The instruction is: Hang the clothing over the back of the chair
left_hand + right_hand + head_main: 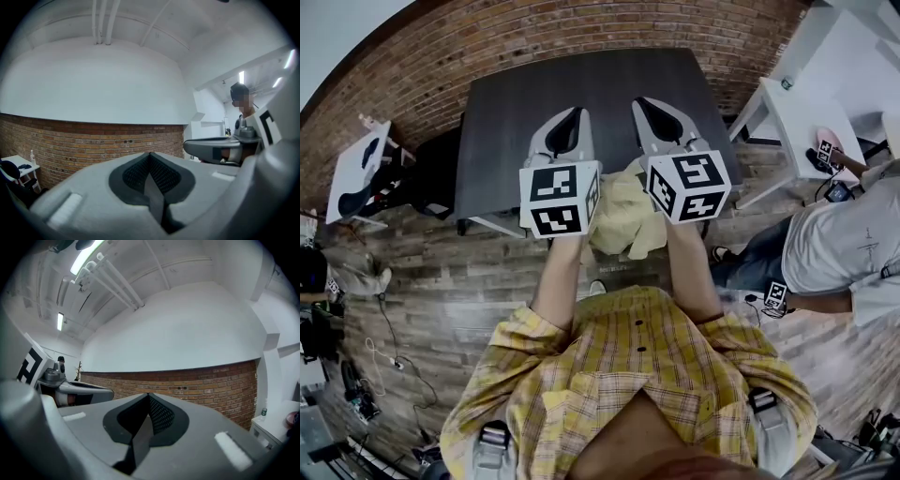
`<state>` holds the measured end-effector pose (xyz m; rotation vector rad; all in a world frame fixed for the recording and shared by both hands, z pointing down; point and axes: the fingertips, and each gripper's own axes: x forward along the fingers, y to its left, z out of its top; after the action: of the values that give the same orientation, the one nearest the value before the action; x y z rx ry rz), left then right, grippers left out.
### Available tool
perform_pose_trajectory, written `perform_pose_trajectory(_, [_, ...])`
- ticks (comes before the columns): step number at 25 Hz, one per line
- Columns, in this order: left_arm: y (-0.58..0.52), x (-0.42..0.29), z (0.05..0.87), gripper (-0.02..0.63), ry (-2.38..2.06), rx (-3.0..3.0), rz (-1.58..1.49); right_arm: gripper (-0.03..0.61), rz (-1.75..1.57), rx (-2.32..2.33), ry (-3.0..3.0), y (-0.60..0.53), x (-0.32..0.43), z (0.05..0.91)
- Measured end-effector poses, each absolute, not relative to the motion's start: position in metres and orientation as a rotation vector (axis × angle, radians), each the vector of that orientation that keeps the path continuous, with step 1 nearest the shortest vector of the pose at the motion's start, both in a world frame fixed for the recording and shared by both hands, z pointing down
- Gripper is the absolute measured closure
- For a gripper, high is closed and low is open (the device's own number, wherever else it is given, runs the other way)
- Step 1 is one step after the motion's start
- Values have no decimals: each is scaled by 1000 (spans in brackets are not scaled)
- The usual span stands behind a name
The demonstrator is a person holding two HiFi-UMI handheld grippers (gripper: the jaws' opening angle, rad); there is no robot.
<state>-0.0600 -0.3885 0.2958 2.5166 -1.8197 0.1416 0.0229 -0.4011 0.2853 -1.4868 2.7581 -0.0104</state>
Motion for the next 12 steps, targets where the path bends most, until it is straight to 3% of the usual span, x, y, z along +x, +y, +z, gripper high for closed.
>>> perform_pose_trajectory(12, [-351, -47, 294, 611, -1816, 2522, 130, 572, 0, -1487, 2756, -362, 34, 284])
